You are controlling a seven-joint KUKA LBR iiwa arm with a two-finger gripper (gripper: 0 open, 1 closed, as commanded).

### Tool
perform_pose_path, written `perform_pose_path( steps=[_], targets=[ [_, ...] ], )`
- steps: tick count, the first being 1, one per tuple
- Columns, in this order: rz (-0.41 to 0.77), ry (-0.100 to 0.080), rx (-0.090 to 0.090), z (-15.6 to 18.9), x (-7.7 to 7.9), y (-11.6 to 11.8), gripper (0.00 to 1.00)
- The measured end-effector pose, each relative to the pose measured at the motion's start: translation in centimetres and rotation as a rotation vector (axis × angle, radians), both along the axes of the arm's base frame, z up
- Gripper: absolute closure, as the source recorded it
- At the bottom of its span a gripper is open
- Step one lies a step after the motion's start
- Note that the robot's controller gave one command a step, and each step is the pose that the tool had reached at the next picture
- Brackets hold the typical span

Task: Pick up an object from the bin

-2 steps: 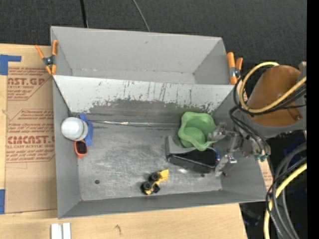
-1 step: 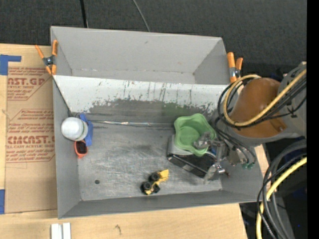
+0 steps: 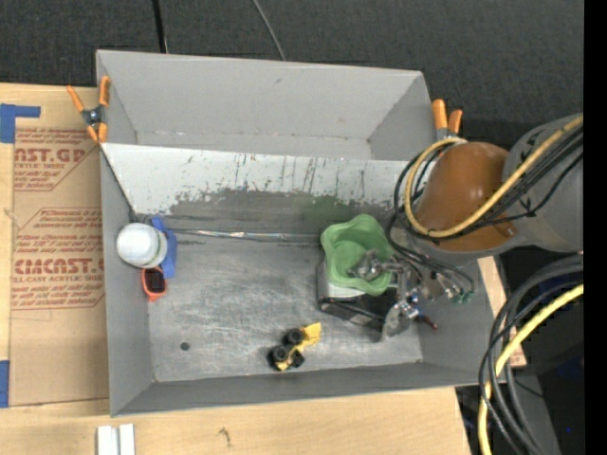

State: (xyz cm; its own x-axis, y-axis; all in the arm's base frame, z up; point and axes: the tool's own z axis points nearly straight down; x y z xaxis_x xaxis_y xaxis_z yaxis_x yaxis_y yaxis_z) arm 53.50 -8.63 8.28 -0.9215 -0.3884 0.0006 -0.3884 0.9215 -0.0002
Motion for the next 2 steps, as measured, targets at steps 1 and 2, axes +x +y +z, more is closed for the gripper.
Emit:
perform_pose_path(
  steps=[1, 2],
  targets=[
    [0.001, -0.001, 0.0, 0.0, 0.0, 0.0, 1.0],
    [-0.053, -0.01, 0.0, 15.4, 1.1, 0.5, 1.0]
  ],
)
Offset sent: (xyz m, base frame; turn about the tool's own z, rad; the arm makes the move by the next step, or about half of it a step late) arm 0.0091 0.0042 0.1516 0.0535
